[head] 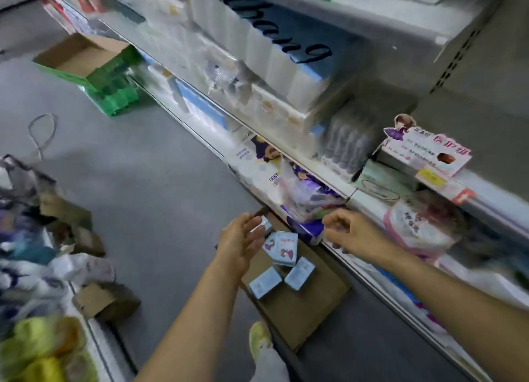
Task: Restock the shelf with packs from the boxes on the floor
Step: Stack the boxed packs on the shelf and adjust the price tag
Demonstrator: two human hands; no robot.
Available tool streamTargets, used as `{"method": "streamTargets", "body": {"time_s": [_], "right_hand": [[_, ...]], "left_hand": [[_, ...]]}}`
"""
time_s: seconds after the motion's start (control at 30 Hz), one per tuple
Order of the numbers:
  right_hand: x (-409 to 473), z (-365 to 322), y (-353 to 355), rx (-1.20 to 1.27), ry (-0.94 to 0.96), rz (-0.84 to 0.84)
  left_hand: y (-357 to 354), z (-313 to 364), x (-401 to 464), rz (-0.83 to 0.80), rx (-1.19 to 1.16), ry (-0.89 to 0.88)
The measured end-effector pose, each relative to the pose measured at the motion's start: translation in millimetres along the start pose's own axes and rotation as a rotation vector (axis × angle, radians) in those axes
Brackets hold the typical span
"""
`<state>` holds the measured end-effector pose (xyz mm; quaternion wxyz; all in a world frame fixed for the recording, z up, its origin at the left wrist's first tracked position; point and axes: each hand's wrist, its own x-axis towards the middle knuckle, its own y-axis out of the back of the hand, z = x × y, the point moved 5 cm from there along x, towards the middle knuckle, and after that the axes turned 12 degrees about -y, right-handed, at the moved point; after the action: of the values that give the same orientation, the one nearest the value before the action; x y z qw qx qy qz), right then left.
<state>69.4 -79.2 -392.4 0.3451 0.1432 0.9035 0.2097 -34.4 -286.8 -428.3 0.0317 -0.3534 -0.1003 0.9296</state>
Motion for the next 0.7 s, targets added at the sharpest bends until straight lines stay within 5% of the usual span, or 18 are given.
{"method": "streamTargets", "body": {"time_s": [0.27, 0.7], "right_hand": [[88, 69, -86, 0.004, -0.231, -0.07], [262, 236, -239, -0.023, -0.494, -0.158]], "left_hand": [[41, -57, 106, 0.006, 0.139, 0.149], [113, -243, 279, 0.054, 0.367, 0.232]]}}
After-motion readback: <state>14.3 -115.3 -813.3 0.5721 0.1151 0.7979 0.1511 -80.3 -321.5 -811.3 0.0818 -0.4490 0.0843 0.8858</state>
